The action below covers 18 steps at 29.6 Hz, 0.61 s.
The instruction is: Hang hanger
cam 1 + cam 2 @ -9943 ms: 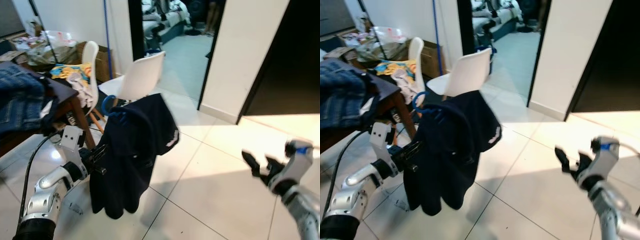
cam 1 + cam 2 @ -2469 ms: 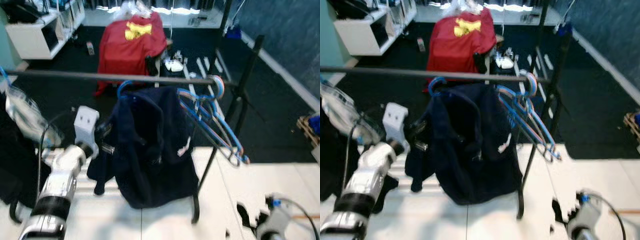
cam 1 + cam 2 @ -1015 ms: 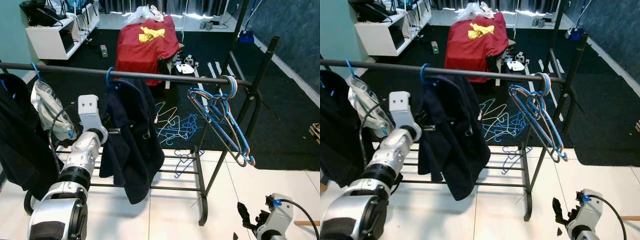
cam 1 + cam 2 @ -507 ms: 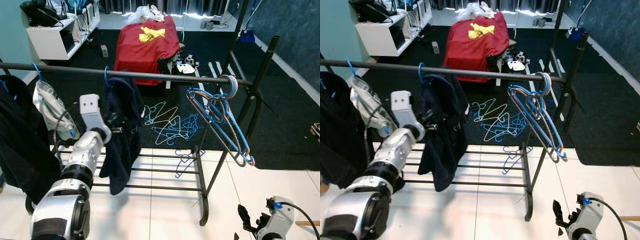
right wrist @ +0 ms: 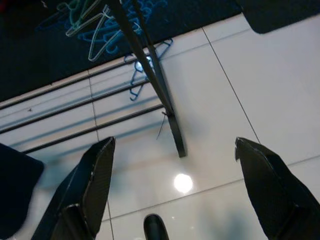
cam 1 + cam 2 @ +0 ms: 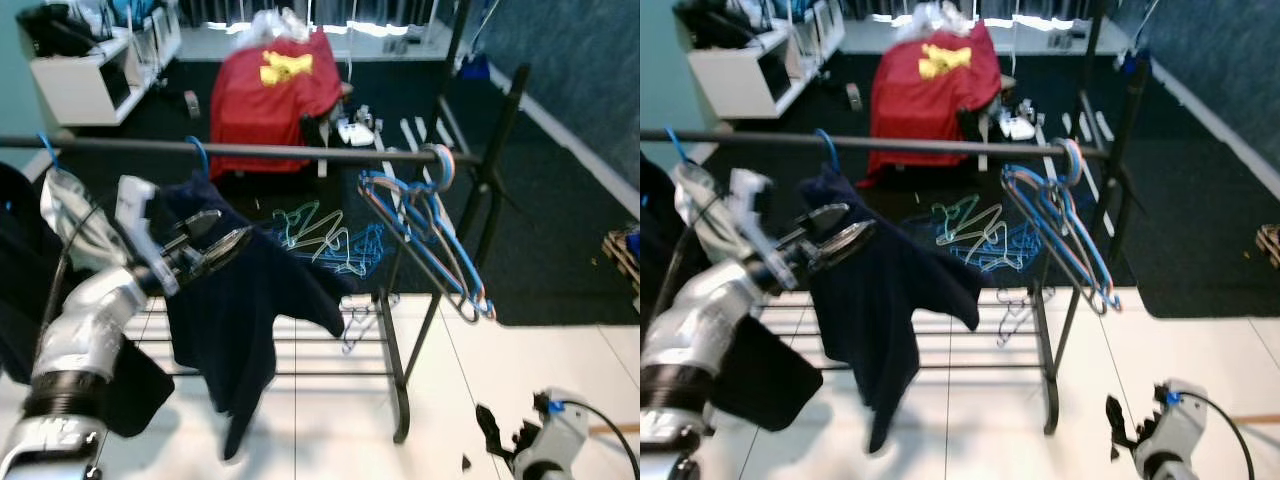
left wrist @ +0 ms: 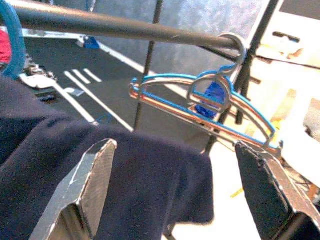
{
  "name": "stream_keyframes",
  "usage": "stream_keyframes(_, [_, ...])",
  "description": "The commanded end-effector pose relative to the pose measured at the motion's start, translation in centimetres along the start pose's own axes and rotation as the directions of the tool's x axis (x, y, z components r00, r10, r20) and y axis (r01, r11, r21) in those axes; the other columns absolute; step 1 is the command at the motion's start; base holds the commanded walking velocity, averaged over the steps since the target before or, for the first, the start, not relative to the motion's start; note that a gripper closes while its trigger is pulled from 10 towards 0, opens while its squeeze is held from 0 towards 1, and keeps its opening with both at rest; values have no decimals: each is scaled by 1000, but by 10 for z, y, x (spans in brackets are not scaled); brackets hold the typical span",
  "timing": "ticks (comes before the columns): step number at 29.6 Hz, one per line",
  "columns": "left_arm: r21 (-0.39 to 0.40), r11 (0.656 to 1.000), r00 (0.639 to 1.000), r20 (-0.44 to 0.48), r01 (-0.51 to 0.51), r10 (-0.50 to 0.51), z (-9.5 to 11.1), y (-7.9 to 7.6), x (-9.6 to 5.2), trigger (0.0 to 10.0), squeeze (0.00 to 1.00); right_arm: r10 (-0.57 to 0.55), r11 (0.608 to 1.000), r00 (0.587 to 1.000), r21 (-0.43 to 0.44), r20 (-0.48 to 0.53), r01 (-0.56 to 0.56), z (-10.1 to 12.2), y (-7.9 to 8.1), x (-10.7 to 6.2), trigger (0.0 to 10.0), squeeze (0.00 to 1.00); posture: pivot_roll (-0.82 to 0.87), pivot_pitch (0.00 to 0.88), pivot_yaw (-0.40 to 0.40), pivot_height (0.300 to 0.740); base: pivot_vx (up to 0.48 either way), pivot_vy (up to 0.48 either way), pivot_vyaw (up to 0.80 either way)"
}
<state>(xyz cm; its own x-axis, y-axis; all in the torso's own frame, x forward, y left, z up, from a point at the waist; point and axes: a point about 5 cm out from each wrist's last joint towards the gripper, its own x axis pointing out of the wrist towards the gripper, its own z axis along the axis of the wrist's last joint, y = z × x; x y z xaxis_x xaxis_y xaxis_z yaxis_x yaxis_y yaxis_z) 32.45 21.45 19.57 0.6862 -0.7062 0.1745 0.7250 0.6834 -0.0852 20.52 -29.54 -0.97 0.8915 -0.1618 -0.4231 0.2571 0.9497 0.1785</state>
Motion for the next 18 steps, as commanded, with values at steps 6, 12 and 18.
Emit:
stream_keyframes(6, [-45, 998, 993, -112, -49, 43, -30, -6, -32, 10000, 0, -6, 1000, 1000, 4, -27, 6, -5, -1, -1, 10000, 0, -109, 113, -3, 740, 0, 0, 0])
stream_keyframes(12, [-115, 981, 975, -178, -155, 133, -53, -15, -41, 10000, 0, -6, 1000, 1000, 3, -28, 6, -4, -1, 0, 10000, 0, -104, 109, -10, 740, -241, 0, 0])
stream_keyframes(18, [-123, 951, 952, -161, -282, 262, -58, -3, -42, 10000, 0, 14, 1000, 1000, -25, -26, -15, -3, 1, 0, 10000, 0, -104, 109, -12, 740, -442, 0, 0])
